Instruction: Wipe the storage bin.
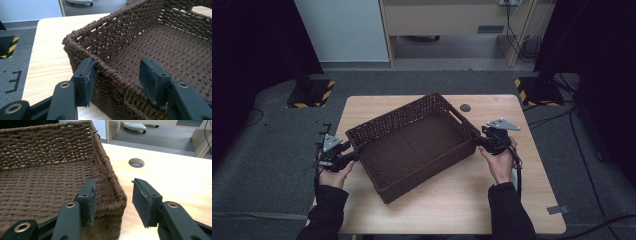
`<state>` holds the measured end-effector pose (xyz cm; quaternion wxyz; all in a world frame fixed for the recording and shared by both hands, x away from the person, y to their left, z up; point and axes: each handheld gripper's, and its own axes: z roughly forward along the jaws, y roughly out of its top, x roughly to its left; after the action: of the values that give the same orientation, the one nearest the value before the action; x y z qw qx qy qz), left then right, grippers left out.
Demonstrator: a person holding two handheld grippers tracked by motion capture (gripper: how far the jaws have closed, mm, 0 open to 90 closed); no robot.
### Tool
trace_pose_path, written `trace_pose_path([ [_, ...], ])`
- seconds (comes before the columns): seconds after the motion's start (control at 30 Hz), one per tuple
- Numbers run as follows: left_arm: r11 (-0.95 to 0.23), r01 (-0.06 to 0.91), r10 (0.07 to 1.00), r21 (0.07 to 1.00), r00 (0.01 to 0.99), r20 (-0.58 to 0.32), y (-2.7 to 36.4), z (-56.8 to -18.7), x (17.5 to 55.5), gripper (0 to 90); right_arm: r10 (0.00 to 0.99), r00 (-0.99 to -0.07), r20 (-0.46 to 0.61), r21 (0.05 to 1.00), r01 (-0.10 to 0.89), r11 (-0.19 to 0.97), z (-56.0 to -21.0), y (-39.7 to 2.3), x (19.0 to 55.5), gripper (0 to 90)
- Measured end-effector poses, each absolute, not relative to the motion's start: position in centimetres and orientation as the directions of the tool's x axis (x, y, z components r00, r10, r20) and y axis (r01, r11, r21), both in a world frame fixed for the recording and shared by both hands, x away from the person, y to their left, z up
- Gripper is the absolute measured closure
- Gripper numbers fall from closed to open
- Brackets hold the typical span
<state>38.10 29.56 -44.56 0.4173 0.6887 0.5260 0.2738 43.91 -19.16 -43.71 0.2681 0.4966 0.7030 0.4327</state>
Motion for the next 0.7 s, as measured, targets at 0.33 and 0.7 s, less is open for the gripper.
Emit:
trace_pose_path([
  [0.33,-0.105,0.496,0.947,0.862,0.314,-0.065,29.4,-44.3,37.5,44.9,0.913,-0.406,0.039,0.857,0.483,0.178,-44.2,-19.2,44.3,69.9],
  [0.7,-0.099,0.523,0.950,0.847,0.304,-0.076,29.1,-44.9,37.9,45.8,0.894,-0.443,0.071,0.858,0.485,0.172,-43.6,-20.0,42.8,69.0],
])
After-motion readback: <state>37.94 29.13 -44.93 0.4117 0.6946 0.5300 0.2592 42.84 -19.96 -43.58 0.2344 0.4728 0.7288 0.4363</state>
